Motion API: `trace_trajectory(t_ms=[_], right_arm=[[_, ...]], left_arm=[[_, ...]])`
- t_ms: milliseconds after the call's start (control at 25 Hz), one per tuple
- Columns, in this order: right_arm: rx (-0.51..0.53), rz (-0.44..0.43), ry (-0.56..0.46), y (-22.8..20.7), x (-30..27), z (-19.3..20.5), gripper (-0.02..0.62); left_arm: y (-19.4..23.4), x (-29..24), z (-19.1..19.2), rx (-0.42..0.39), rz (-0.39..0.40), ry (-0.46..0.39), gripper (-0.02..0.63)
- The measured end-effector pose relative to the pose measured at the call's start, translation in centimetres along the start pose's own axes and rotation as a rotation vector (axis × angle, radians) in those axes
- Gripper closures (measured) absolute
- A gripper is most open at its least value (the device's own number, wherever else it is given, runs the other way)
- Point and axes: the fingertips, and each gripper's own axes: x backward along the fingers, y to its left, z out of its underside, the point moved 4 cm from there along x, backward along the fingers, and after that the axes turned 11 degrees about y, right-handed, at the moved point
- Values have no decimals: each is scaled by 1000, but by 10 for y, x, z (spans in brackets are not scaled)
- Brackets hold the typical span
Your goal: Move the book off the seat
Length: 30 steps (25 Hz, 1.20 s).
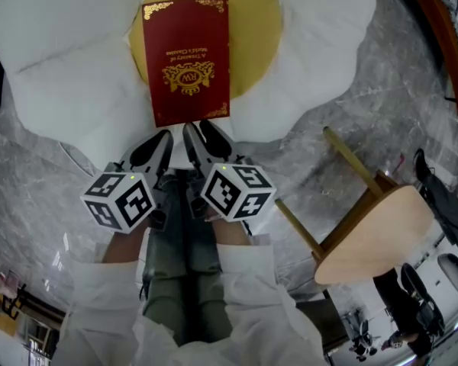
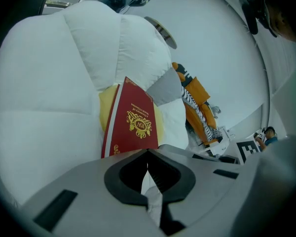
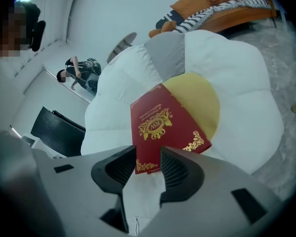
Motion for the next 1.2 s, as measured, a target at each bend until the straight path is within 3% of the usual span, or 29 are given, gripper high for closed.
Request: trace_trajectory(t_ms=[240,520,720,1200], right_arm=[[-99,-6,6,-16,-13,9,324],[-271,-46,-49,-5,-32,7,291],[-316,-44,-38,-9,-42,14,285],[-376,-155,-62,-22,-64,13,241]], left_arm=[[4,-9,2,4,-2,-5,600],[25,3,-6,18,5,0,600],[32,1,-5,22,9,9,600],[42,-13,-2,27,37,6,600]])
